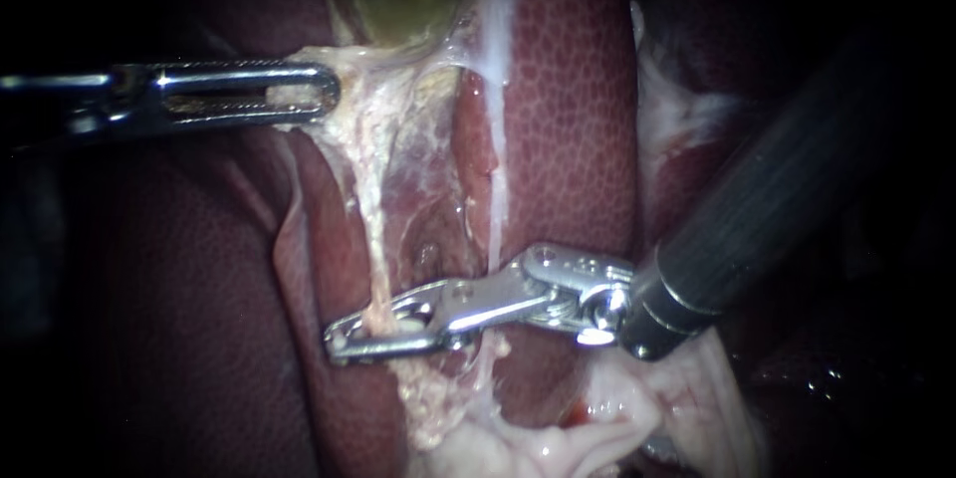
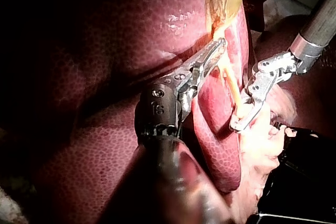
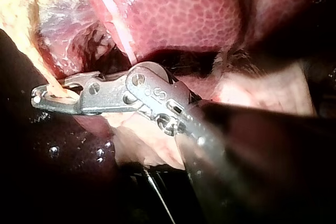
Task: Clipping first clip left tube
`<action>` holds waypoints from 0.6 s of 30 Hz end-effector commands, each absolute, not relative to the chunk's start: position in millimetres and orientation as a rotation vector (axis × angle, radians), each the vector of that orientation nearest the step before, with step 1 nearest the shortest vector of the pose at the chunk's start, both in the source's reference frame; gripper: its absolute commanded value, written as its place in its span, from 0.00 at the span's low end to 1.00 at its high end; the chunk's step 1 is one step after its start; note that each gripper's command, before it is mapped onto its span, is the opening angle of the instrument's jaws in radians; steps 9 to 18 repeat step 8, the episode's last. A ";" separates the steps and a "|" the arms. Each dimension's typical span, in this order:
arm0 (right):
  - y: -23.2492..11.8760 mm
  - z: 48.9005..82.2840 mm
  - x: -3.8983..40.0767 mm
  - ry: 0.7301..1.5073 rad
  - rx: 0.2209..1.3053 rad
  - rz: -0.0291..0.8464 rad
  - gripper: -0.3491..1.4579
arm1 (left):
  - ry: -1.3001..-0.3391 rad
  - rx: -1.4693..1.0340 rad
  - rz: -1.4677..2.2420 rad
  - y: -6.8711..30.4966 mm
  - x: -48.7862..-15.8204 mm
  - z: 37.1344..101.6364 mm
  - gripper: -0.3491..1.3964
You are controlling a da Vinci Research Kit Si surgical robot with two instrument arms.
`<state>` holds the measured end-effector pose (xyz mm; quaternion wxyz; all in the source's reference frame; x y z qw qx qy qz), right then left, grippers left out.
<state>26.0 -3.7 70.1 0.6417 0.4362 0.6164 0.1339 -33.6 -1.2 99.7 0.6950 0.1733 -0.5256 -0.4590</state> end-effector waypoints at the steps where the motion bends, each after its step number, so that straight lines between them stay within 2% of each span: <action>1: -3.7 70.1 26.0 1.405 0.995 0.305 0.00 | -1.173 0.387 -1.024 -1.2 -33.6 99.7 0.00; 18: -3.6 70.3 25.9 1.403 1.000 0.309 0.00 | -1.173 0.387 -1.024 -1.2 -33.5 99.7 0.00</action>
